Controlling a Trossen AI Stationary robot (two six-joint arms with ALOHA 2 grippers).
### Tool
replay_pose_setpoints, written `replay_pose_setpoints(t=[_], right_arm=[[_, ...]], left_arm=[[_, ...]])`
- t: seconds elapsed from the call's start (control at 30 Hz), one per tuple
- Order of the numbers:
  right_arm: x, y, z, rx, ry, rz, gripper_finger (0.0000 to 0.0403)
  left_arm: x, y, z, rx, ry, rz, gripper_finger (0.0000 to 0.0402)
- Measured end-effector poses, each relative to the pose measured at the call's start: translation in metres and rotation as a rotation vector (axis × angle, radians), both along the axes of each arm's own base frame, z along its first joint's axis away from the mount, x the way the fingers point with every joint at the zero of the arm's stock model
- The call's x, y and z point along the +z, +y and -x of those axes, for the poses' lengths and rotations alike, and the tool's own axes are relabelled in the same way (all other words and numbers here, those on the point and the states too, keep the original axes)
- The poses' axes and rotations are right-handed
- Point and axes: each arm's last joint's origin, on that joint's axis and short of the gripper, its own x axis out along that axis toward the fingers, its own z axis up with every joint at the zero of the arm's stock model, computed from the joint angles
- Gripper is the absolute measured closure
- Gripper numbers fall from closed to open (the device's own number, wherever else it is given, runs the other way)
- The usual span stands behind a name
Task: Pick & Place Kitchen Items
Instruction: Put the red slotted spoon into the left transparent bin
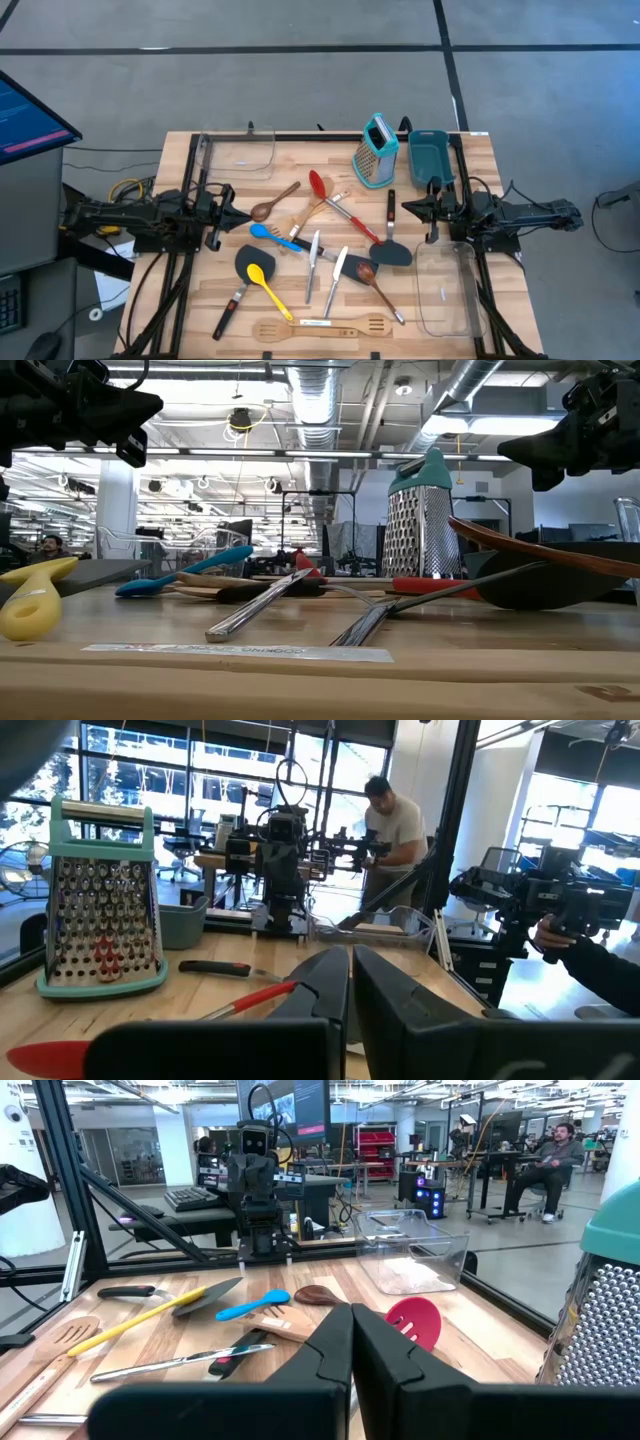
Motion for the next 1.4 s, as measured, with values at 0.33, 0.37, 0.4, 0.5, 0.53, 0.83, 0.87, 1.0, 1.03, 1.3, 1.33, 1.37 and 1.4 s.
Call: replay_pose_setpoints(t=[0.33, 0.37, 0.4, 0.5, 0.53, 0.83, 0.87, 1.0, 1.03, 1.3, 1.33, 1.37, 1.4], right_arm=[[0.0, 0.0, 0.0, 0.0, 0.0, 0.0, 0.0403], [0.0, 0.0, 0.0, 0.0, 0.0, 0.0, 0.0403], [0.0, 0.0, 0.0, 0.0, 0.0, 0.0, 0.0403], [0.0, 0.0, 0.0, 0.0, -0.007, -0.02, 0.0403], [0.001, 0.0, 0.0, -0.001, -0.013, -0.03, 0.0403], [0.007, 0.0, 0.001, 0.0, -0.064, -0.047, 0.0403], [0.008, 0.0, 0.001, 0.0, -0.068, -0.054, 0.0403], [0.018, 0.0, 0.001, 0.001, -0.08, -0.056, 0.0403], [0.018, 0.0, 0.0, 0.001, -0.07, -0.056, 0.0403], [0.037, 0.001, -0.014, -0.001, 0.007, -0.052, 0.0403], [0.038, 0.001, -0.017, -0.001, 0.022, -0.05, 0.0403], [0.041, 0.002, -0.021, 0.0, 0.031, -0.049, 0.0403], [0.044, 0.002, -0.025, -0.001, 0.042, -0.048, 0.0403]], left_arm=[[0.0, 0.0, 0.0, 0.001, 0.0, 0.0, 0.0394], [0.0, 0.0, 0.0, 0.001, -0.001, 0.0, 0.0394], [0.0, 0.0, 0.0, 0.0, 0.0, 0.0, 0.0394], [0.0, 0.0, 0.0, 0.001, -0.005, -0.001, 0.0394], [0.001, 0.0, 0.0, 0.001, -0.007, -0.001, 0.0394], [0.002, 0.0, 0.0, 0.001, -0.023, 0.0, 0.0394], [0.002, 0.0, 0.0, 0.001, -0.024, 0.0, 0.0394], [0.002, 0.0, 0.0, 0.001, -0.026, 0.001, 0.0394], [0.002, 0.0, 0.0, 0.001, -0.026, 0.001, 0.0394], [0.003, 0.0, 0.0, 0.001, -0.03, 0.001, 0.0394], [0.003, 0.0, 0.0, 0.001, -0.029, 0.001, 0.0394], [0.003, 0.0, 0.0, 0.001, -0.029, 0.001, 0.0394], [0.003, 0.0, 0.0, 0.001, -0.03, 0.001, 0.0394]])
